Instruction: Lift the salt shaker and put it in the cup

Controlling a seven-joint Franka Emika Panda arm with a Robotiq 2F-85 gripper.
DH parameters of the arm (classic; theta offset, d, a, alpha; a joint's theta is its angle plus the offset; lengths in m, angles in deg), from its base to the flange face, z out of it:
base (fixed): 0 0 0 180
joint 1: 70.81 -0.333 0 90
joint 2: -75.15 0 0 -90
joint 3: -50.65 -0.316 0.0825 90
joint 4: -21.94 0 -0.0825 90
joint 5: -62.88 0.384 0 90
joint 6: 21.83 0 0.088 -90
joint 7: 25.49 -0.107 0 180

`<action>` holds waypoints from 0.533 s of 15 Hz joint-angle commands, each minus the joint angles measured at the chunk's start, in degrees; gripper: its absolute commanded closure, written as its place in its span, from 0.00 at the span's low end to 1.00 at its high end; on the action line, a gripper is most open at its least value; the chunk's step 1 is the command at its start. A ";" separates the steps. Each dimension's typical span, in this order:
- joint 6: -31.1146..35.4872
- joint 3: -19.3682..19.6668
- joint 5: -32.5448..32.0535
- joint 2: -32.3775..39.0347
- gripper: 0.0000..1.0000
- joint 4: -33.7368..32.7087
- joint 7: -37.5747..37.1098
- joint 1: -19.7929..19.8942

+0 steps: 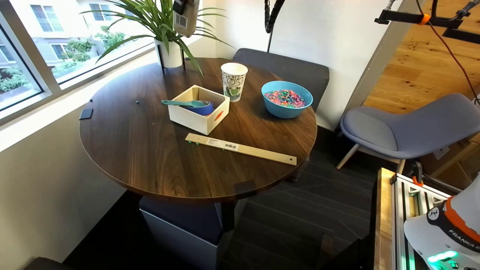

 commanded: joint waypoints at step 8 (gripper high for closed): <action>-10.99 4.02 -2.39 0.16 0.74 -4.49 -4.06 0.89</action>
